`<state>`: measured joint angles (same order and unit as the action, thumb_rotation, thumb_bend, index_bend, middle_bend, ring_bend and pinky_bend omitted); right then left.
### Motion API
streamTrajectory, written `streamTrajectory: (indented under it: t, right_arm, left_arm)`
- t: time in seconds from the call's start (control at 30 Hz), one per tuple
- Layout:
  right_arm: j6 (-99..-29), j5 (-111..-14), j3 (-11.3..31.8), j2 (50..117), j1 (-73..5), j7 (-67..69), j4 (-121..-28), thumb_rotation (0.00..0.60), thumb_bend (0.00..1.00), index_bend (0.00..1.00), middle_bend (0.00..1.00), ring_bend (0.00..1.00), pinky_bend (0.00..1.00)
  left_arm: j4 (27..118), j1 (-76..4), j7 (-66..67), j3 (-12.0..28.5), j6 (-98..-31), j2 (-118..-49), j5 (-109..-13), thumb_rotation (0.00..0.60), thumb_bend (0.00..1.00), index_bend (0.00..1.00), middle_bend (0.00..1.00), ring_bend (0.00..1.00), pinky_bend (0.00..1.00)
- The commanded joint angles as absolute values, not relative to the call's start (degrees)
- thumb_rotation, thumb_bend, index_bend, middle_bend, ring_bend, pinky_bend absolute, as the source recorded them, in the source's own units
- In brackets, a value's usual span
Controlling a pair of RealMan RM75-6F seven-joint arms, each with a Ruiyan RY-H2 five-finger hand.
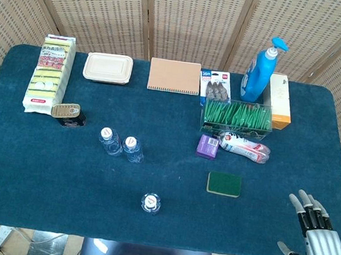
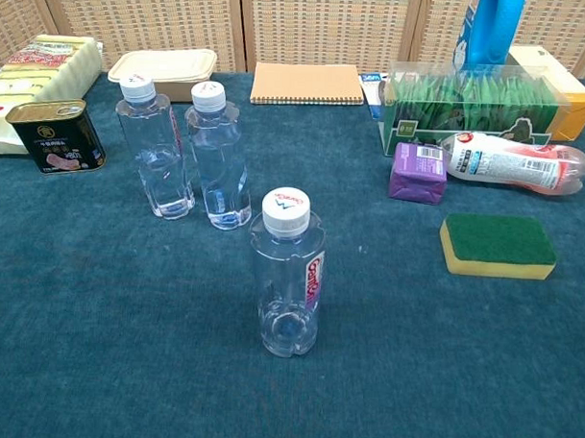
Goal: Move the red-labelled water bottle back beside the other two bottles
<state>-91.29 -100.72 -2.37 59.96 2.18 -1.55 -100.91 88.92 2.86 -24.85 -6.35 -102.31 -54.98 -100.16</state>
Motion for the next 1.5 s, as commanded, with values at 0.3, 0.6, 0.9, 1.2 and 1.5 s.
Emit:
streamTrajectory:
  t: [0.3,0.6,0.9,1.2,1.5]
  right_arm:
    - [-83.2,-109.3,-6.7,56.89,-7.36,30.07,-92.04,0.6,0.0,0.0,0.02,0.0,0.07]
    - [-80.23,-117.94,-7.47,65.48,-19.52,47.73,-81.58,0.6,0.0,0.0,0.04,0.01,0.11]
    - [-72.41,-118.14,-8.03,70.63,-28.53,49.98,-81.89,0.6,0.0,0.0,0.04,0.01,0.12]
    - [-68.55,-113.52,-6.64,77.73,-33.97,53.44,-80.51,0.6,0.0,0.0,0.04,0.01,0.12]
    - [-64.19,-109.39,-5.75,84.19,-38.47,55.24,-79.04,0.6,0.0,0.0,0.03,0.01,0.12]
  left_arm:
    - [88.38,3.52,-26.74,-6.48,-103.34,-54.53,-101.25,0.6,0.2,0.0,0.0,0.0,0.0]
    - [88.34,3.54,-25.32,-7.04,-102.98,-54.77,-103.12,0.6,0.2,0.0,0.0,0.0,0.0]
    - [88.6,3.41,-26.06,-6.33,-102.13,-54.54,-101.28,0.6,0.2,0.0,0.0,0.0,0.0]
    - [88.59,2.67,-26.66,-6.06,-100.65,-54.51,-101.06,0.6,0.2,0.0,0.0,0.0,0.0]
    - [89.12,1.66,-26.16,-6.15,-98.5,-54.3,-101.06,0.6,0.2,0.0,0.0,0.0,0.0]
